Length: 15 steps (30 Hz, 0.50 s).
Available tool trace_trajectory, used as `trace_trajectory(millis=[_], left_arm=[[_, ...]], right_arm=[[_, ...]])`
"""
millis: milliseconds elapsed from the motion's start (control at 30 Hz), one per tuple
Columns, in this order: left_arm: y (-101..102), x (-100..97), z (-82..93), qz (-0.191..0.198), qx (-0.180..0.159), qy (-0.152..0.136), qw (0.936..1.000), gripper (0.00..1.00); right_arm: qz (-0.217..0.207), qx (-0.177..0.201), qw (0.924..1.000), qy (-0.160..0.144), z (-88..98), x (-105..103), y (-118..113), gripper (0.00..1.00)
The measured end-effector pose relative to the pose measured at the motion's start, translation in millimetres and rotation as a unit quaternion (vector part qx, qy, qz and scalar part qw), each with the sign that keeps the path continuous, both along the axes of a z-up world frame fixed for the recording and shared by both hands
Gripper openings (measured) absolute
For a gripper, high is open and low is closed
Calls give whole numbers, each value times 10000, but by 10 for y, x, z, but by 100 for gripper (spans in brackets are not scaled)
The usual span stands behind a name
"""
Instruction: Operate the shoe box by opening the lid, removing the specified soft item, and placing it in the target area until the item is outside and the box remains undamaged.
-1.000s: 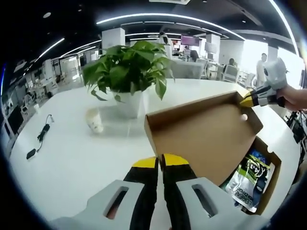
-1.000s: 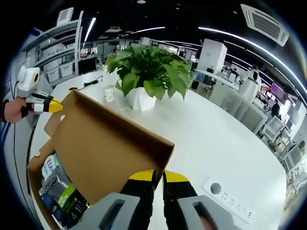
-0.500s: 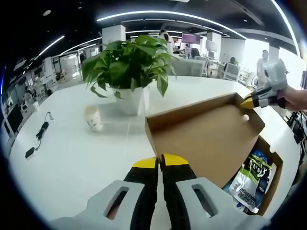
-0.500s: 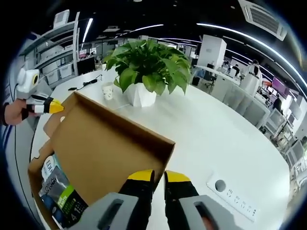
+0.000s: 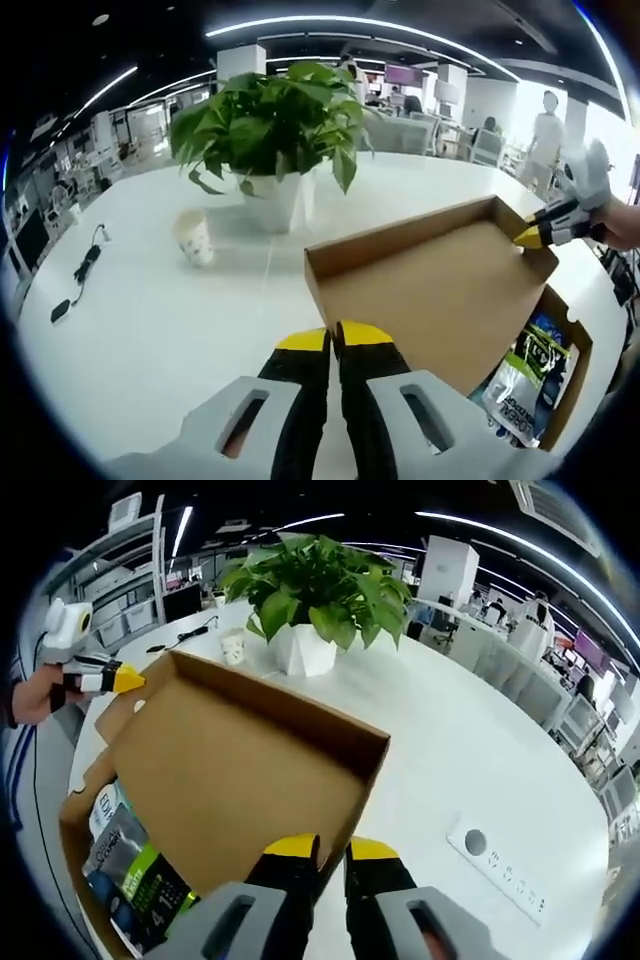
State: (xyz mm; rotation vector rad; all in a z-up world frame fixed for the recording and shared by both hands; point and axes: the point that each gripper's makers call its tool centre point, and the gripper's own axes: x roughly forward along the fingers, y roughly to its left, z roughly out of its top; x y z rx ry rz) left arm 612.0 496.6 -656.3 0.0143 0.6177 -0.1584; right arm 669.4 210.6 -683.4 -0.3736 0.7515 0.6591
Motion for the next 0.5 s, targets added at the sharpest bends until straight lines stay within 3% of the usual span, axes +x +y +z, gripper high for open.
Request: trace_trajectory(millis=[500], left_arm=[[7, 47, -85, 48, 0, 196, 9998, 2]], right_arm=[[-75, 12, 10000, -31, -42, 12, 9, 3]])
